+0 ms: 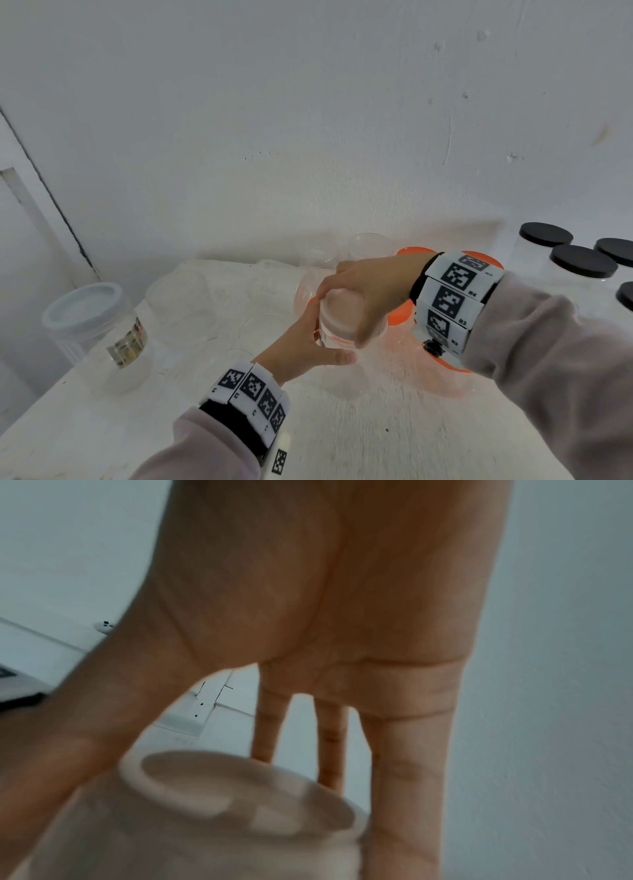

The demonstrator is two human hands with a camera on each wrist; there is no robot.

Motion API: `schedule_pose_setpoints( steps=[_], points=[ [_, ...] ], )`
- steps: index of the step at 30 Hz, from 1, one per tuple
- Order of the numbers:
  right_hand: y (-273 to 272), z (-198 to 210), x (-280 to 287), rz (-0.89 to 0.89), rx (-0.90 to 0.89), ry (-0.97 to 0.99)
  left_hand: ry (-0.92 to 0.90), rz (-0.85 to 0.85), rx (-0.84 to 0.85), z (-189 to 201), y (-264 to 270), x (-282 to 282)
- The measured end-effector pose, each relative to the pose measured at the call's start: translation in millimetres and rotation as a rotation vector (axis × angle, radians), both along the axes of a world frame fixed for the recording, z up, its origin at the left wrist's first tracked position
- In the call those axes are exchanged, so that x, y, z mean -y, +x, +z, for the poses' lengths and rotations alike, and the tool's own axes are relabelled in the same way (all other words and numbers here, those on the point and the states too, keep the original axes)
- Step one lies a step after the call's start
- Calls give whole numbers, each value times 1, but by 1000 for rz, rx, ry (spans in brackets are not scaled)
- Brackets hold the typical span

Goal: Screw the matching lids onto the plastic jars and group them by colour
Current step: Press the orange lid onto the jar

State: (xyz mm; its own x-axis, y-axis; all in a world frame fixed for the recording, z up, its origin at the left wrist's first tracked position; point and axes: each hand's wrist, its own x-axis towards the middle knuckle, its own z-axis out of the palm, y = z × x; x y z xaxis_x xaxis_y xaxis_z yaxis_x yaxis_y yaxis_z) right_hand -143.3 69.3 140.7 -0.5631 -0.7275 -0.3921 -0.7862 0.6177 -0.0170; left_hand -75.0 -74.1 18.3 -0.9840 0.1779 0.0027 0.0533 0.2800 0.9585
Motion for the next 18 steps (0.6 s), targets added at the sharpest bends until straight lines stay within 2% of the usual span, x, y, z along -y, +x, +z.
schedule_pose_setpoints(
  steps=[6,12,18],
  points=[
    [3,-11,3,-155,-23,-25,22,13,23,-2,2,0],
    [2,0,-2,-58,88,59,-11,21,7,0,2,-1],
    [1,-4,-2,-80,25,-30,-27,31,16,2,6,-2]
  ],
)
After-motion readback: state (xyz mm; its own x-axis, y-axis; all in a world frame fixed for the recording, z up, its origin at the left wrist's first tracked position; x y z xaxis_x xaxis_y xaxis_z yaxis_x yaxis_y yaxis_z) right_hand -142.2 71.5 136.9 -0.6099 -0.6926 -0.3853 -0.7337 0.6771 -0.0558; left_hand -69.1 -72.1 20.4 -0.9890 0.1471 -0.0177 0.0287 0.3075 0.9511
